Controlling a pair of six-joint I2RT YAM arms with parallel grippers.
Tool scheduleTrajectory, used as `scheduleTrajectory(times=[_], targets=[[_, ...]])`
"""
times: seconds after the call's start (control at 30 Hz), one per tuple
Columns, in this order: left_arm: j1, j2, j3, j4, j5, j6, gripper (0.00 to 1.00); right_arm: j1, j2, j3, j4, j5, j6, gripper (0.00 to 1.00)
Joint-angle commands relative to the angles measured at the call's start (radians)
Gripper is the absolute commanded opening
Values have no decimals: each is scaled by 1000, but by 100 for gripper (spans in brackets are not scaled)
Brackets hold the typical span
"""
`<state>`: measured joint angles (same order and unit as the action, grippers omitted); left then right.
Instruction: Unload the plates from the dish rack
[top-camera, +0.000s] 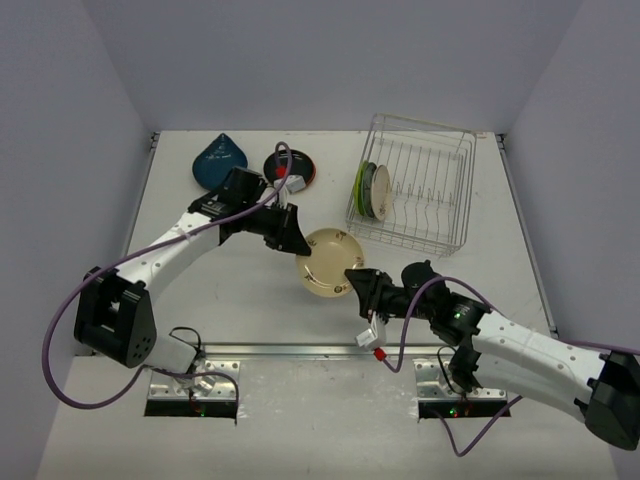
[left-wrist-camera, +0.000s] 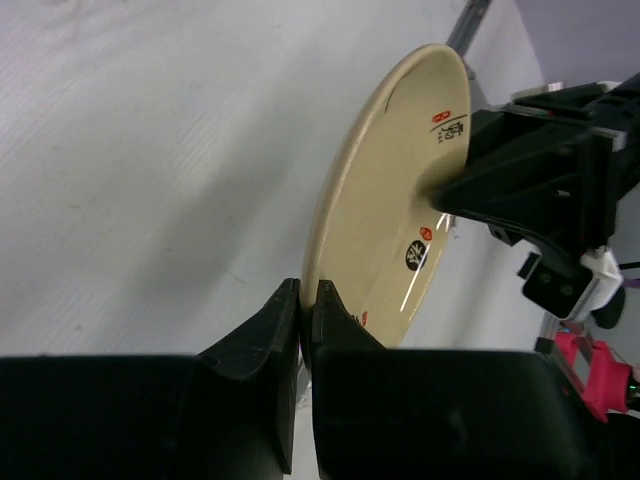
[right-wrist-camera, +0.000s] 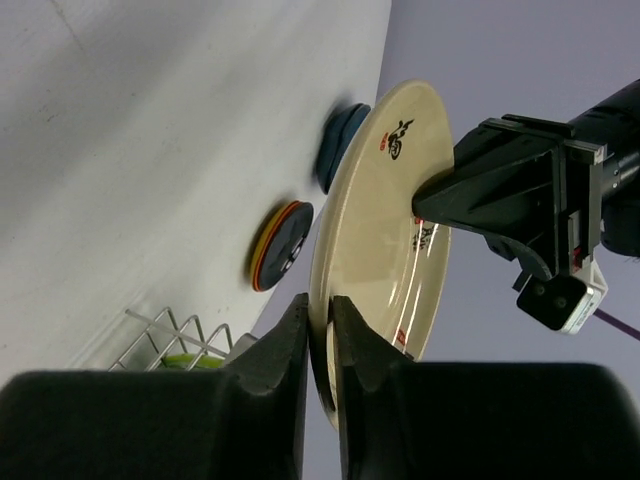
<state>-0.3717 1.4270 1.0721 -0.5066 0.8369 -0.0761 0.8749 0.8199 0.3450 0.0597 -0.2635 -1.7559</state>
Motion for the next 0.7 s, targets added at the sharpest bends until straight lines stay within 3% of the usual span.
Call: scheduleTrajectory(times=[0.0,0.07,0.1,0.23,0.37,0.5,0.67], targets=[[26,1,48,23,-65,59,0,9,-17,30,107,23,69,65],[73,15,83,26,-48,59,0,10,-26,28,106,67,116,97],[101,24,112,41,-32,54,0,9,-29,23,109,104,134,99],[268,133,242,55,34,23,0,9,-67,18,66,159,207,99],[349,313,453,81,-31,-25,0,9,-62,69,-7,204,338,99],[372,467,641,80,-110,-68,0,9,3,196,-104,289,556,99],[374,658,769,133,-153,-125,0,9,103,378,-256,358,817,99]])
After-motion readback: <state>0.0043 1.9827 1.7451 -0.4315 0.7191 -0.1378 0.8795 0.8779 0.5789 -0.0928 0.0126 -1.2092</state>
